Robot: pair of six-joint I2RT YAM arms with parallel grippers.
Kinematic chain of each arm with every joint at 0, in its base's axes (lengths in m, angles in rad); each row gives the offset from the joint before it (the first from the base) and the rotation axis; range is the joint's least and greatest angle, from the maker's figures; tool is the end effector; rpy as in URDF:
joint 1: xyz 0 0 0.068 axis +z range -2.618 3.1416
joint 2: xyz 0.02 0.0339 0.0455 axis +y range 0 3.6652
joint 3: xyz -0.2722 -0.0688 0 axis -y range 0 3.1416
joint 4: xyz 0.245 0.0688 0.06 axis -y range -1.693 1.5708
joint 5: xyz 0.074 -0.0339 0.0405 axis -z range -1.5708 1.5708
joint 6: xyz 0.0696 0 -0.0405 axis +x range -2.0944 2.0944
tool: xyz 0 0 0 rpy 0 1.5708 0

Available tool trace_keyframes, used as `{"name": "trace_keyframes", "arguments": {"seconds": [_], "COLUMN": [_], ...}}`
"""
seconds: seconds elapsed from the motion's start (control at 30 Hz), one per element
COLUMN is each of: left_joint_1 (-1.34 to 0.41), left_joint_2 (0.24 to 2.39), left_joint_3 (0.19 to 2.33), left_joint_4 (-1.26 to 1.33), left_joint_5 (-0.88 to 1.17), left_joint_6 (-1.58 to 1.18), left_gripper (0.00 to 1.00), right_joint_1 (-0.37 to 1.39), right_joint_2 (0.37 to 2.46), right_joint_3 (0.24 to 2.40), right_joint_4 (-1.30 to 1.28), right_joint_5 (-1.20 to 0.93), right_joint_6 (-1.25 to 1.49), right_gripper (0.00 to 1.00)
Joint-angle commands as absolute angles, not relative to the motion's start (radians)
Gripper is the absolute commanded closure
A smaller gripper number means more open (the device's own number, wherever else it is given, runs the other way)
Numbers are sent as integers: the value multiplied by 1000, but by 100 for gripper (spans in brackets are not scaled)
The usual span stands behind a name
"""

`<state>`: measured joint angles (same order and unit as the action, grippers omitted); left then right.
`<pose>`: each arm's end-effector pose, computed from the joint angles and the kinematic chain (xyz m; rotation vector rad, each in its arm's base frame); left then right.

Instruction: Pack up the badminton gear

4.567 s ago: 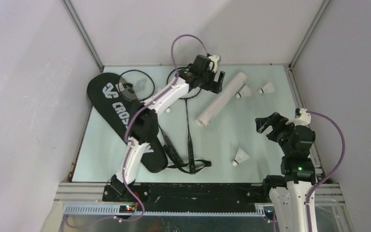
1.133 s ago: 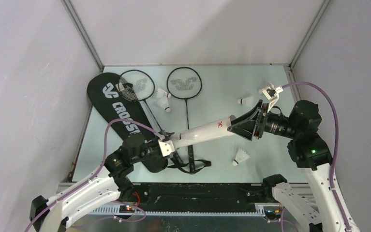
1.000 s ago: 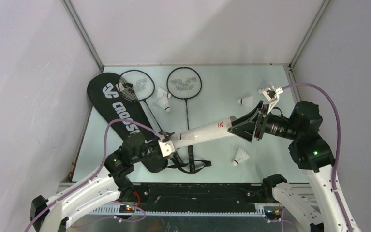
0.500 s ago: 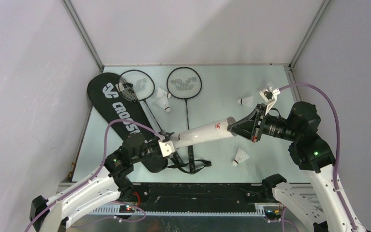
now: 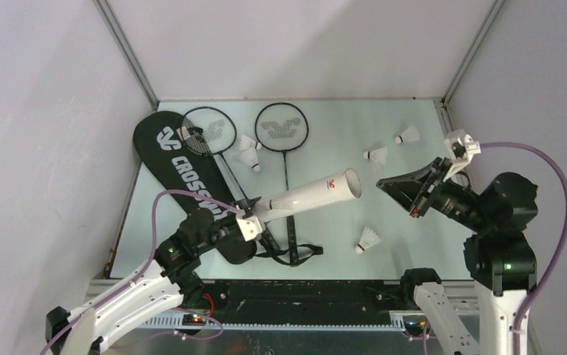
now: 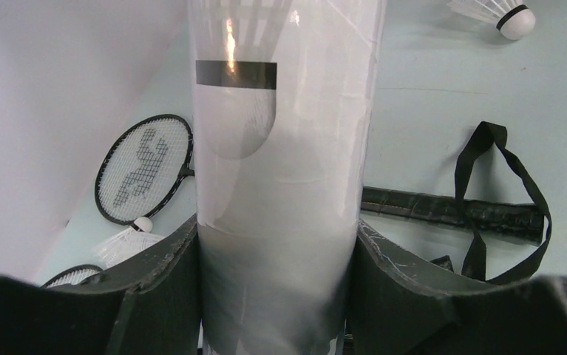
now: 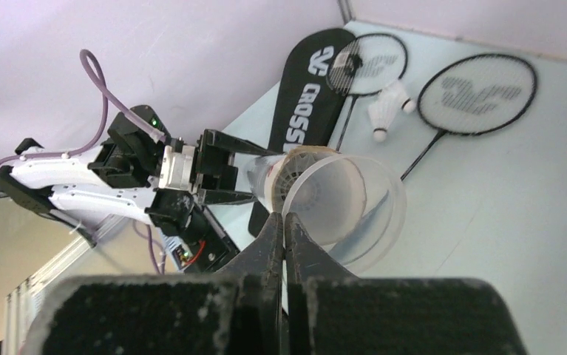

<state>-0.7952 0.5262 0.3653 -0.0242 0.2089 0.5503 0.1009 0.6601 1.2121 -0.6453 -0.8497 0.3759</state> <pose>0.1127 -0.1356 0.2440 1.2159 1.2804 -0.3614 0.0958 0.0622 0.4488 -0.4370 1.6879 1.0554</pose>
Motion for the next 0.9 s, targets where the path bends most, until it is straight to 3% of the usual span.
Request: {"name": "trace_keyframes", "arguments": {"seconds": [0.0, 0.13, 0.27, 0.47, 0.63, 0.8, 0.87], "left_joint_1": [-796, -796, -796, -795, -795, -795, -796], "left_joint_2": [506, 497, 463, 388, 370, 406, 411], "left_joint_3": [364, 364, 367, 342, 286, 290, 283], "left_joint_4": [61, 63, 150, 334, 522, 563, 569], "left_joint_5": [178, 184, 135, 72, 15, -99, -100], "left_joint_6": [561, 558, 448, 318, 222, 128, 117], "left_gripper": [68, 69, 66, 75, 70, 75, 76], "right_joint_1": [-27, -49, -49, -49, -53, -54, -53], "right_joint_2": [643, 660, 700, 880, 1064, 1222, 1255], "right_joint_3": [1252, 1252, 1218, 928, 764, 716, 707], "right_joint_4": [-611, -610, -750, -765, -630, -553, -548], "right_joint_5": [-1006, -999, -493, 26, 78, 110, 99], "right_joint_6": [387, 394, 366, 465, 512, 542, 546], "right_gripper": [100, 100, 100, 100, 100, 100, 86]}}
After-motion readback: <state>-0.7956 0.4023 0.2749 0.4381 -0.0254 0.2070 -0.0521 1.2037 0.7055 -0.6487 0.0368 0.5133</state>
